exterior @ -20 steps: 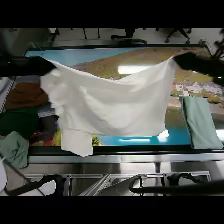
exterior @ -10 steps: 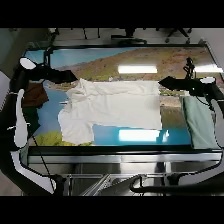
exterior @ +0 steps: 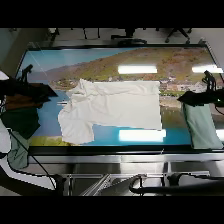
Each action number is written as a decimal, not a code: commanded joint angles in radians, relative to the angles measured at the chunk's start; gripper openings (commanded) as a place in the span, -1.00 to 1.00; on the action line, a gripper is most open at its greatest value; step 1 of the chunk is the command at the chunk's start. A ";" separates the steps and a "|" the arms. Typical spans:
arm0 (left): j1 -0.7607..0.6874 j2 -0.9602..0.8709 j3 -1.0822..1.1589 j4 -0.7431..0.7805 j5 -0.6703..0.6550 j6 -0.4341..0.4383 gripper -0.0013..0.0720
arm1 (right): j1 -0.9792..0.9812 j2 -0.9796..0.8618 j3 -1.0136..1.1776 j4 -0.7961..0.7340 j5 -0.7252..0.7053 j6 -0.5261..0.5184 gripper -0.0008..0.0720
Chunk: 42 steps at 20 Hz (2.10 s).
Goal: Fold the shirts.
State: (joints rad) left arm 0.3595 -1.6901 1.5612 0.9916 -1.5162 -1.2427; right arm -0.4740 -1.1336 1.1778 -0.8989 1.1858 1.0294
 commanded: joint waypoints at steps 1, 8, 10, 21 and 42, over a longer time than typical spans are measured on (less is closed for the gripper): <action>0.083 0.034 -0.226 0.020 0.063 0.007 0.78 | -0.033 0.045 -0.144 -0.040 0.035 0.019 -0.08; 0.036 0.033 -0.415 -0.053 0.321 0.072 0.78 | 0.000 0.036 -0.314 -0.006 0.013 0.010 -0.08; -0.009 0.020 -0.418 -0.060 0.390 0.077 0.78 | 0.028 0.025 -0.348 -0.002 -0.005 0.010 -0.08; -0.095 -0.074 -0.235 -0.069 0.204 0.104 -0.94 | 0.224 -0.088 -0.364 0.096 -0.041 -0.046 -0.72; 0.306 0.891 0.390 -0.460 0.318 0.064 -0.94 | 0.087 0.579 0.649 0.093 -0.280 -0.118 -0.93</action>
State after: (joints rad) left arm 0.5243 -0.9054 1.9236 0.5434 -1.2255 -1.1629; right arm -0.3717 -0.5995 1.7451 -0.7330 1.0054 0.9142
